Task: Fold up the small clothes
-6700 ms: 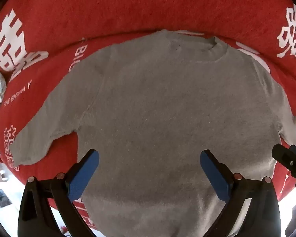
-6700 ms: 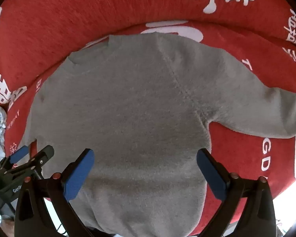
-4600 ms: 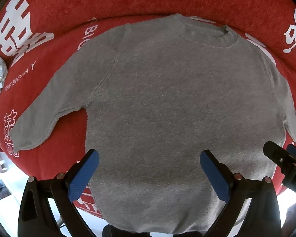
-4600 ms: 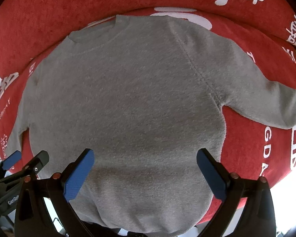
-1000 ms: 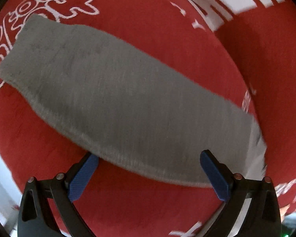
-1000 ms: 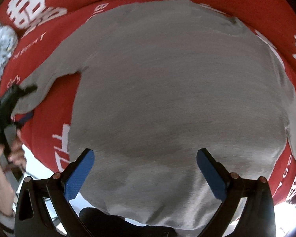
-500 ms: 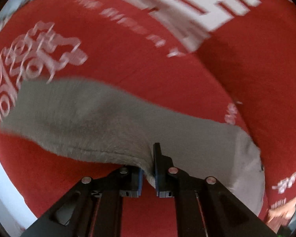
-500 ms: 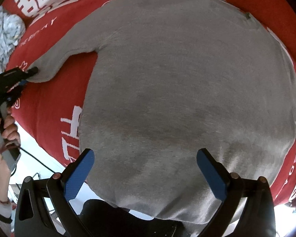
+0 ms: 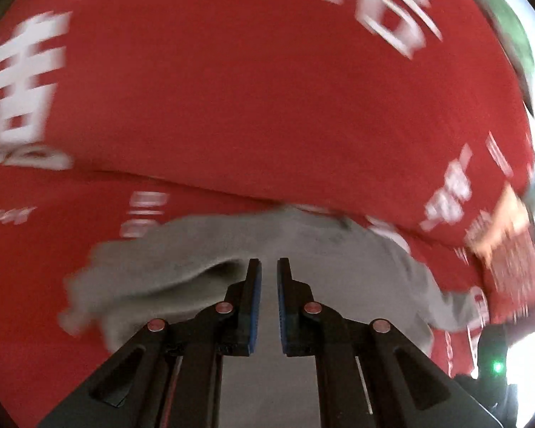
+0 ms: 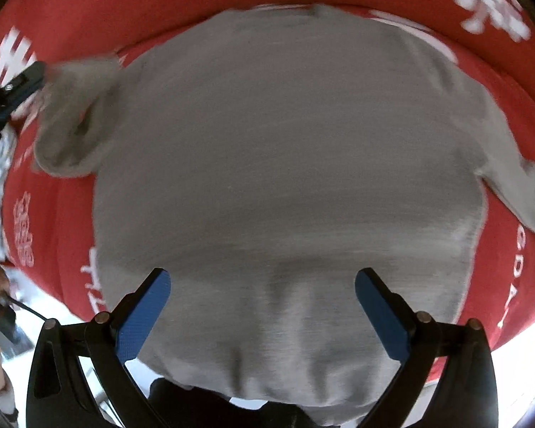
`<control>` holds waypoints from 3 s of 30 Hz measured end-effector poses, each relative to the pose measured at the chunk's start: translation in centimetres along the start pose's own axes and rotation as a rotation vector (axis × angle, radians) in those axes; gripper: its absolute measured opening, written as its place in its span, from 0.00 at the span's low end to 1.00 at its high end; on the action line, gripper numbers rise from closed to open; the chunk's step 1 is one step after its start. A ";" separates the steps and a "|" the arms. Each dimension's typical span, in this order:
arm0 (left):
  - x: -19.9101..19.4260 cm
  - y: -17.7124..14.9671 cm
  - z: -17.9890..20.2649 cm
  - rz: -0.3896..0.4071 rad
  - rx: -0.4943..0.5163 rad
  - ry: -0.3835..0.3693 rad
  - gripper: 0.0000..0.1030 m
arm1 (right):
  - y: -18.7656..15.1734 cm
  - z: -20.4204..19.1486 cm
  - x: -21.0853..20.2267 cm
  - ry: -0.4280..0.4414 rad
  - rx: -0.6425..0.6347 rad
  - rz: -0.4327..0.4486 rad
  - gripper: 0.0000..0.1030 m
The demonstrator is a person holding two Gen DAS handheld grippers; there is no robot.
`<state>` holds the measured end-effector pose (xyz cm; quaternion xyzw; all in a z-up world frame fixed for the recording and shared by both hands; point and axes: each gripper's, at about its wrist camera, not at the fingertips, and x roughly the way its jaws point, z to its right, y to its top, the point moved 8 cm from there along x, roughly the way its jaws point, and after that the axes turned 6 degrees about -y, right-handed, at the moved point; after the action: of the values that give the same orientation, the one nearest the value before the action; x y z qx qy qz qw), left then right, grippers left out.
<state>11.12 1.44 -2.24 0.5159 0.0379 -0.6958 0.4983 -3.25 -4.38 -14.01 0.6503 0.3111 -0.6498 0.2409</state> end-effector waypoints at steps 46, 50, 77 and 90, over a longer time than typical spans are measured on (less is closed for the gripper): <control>-6.6 -11.8 -18.0 -0.197 -0.301 0.428 0.10 | 16.6 -17.6 -4.0 0.175 -0.186 0.452 0.07; -5.1 -10.4 -16.8 -0.225 -0.295 0.403 0.10 | 17.3 -7.1 -5.7 0.152 0.070 0.462 0.07; -1.7 -7.3 -12.1 -0.231 -0.199 0.493 0.99 | 11.8 12.2 2.4 0.231 0.469 0.245 0.08; 1.4 -7.2 -13.8 -0.308 -0.197 0.423 0.99 | 9.9 13.9 3.7 0.230 0.521 0.176 0.33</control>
<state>15.24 11.94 -13.04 0.5868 0.2863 -0.6334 0.4152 -5.92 -20.81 -19.18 0.7841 0.1017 -0.6064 0.0844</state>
